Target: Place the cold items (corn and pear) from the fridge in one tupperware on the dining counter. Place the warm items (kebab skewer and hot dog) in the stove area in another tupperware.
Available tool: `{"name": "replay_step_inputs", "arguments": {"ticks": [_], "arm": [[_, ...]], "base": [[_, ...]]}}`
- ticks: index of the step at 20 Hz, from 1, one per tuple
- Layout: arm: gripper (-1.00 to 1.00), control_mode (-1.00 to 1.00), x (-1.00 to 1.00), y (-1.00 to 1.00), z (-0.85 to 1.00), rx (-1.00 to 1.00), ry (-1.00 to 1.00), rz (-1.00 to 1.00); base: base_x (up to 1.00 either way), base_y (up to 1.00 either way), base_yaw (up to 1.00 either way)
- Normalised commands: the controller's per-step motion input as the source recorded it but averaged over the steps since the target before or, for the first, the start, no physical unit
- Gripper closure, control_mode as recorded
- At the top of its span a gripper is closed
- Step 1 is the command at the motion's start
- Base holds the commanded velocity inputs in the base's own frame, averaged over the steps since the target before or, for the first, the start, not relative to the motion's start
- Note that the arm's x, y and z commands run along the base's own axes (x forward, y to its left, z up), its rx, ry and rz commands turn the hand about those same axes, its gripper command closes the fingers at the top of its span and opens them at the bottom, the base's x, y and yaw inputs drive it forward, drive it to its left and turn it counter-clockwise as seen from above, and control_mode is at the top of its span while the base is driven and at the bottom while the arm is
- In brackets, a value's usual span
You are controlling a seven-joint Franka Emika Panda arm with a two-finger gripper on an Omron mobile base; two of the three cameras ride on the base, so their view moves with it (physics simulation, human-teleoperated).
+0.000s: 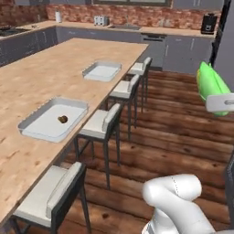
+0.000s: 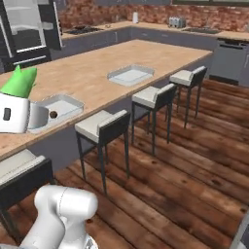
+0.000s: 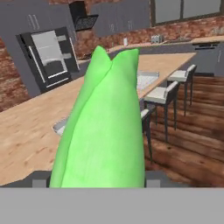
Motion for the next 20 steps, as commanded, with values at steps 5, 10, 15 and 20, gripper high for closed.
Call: {"name": "replay_step_inputs", "arguments": {"ticks": [5, 10, 15, 20], "arm": [[1.0, 1.0, 0.0, 0.0, 0.0, 0.0, 0.0, 0.0], [1.0, 1.0, 0.0, 0.0, 0.0, 0.0, 0.0, 0.0], [1.0, 1.0, 0.0, 0.0, 0.0, 0.0, 0.0, 0.0], [1.0, 1.0, 0.0, 0.0, 0.0, 0.0, 0.0, 0.0]], "base": [[1.0, -0.53, 0.7], [1.0, -0.48, 0.81], [1.0, -0.58, 0.73], [1.0, -0.56, 0.67]]}}
